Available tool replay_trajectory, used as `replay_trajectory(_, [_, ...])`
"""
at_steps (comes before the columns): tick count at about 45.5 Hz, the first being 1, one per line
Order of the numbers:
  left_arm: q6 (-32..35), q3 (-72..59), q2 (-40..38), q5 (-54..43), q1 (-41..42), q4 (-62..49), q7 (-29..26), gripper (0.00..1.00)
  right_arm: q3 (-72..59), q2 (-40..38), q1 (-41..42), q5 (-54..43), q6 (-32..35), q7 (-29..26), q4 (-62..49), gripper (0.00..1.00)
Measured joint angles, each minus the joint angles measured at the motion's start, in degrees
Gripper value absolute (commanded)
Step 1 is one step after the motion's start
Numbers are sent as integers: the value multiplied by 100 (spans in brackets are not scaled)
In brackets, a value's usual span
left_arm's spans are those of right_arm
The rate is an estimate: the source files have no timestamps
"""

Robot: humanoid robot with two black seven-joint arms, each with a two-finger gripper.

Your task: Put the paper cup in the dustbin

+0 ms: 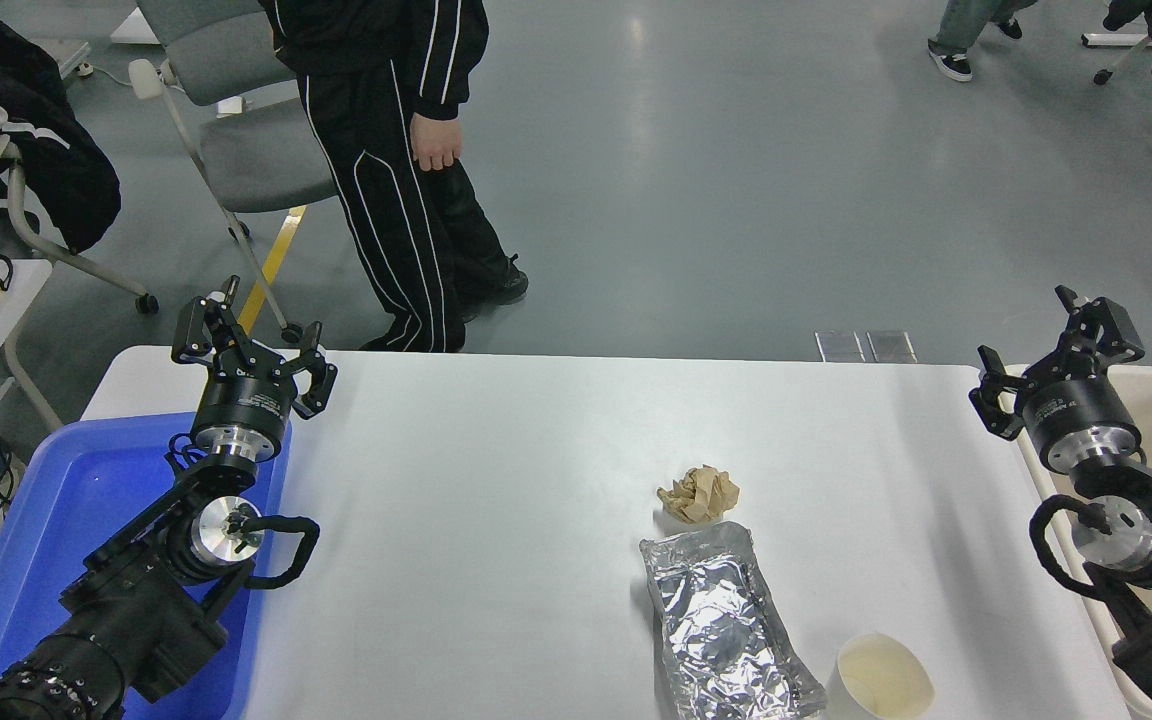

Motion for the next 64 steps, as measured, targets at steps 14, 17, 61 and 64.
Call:
replay_trajectory(14, [0, 0, 0, 0, -1, 0, 0, 100, 13, 7, -20, 0, -19, 0, -7, 99])
replay_trajectory(17, [0, 0, 0, 0, -1, 0, 0, 100, 15, 7, -8, 0, -28, 0, -10, 99])
replay_trajectory(61, [0, -1, -2, 1, 0, 0, 1, 100, -7711, -1730, 4628, -912, 776, -45, -152, 99])
replay_trajectory(64, [0, 0, -1, 1, 0, 0, 1, 100, -8289, -1653, 4909, -1332, 877, -45, -151, 99])
